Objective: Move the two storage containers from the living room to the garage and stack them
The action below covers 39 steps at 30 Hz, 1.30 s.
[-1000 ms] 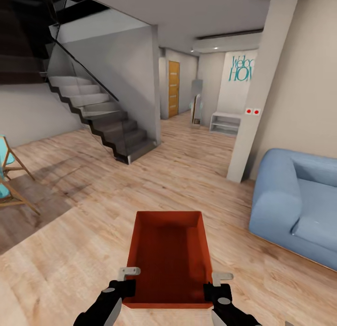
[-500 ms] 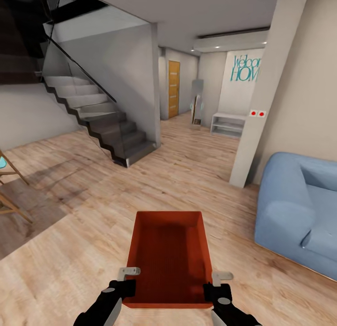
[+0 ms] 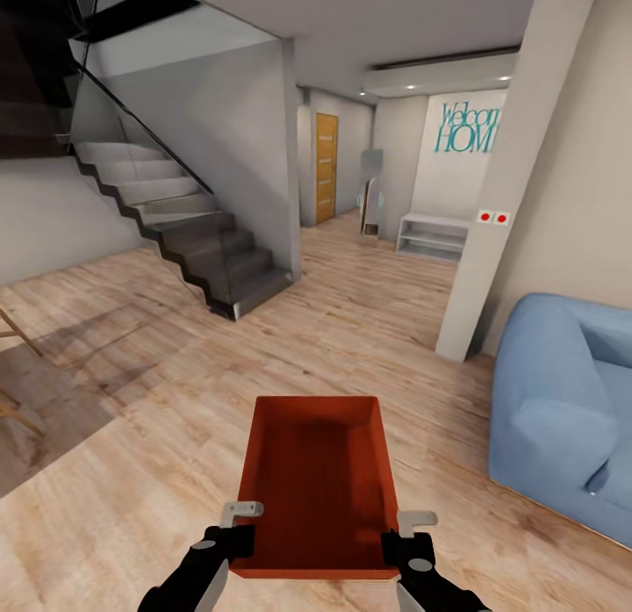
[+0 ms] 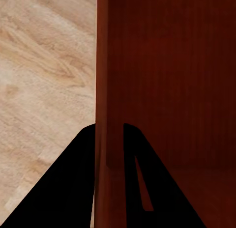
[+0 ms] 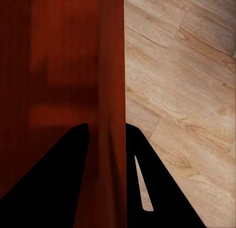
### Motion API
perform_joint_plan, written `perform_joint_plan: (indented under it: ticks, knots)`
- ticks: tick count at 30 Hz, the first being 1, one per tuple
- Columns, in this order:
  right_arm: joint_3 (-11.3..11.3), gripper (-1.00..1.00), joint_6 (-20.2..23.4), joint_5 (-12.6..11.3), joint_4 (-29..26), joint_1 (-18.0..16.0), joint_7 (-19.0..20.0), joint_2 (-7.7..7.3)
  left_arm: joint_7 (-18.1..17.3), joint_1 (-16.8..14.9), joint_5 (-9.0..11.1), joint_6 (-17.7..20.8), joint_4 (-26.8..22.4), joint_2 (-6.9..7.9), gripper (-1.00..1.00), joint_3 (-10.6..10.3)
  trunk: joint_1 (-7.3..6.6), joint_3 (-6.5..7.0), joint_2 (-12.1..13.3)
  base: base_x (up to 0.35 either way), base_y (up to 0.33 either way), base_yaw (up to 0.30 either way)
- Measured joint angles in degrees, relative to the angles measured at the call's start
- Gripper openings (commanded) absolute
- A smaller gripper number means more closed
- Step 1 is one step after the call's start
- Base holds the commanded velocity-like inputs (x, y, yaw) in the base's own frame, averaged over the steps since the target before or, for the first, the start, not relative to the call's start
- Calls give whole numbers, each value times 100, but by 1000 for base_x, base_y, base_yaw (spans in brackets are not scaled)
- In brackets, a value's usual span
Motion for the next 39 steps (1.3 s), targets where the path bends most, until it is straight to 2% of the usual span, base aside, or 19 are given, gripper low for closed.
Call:
perform_joint_plan:
  ticks: [39]
  knots:
    - [-1,-100,2,4,-2,0,0,-1,0,1,1,0,0,0,-100,1,0,0,0,323,0,0]
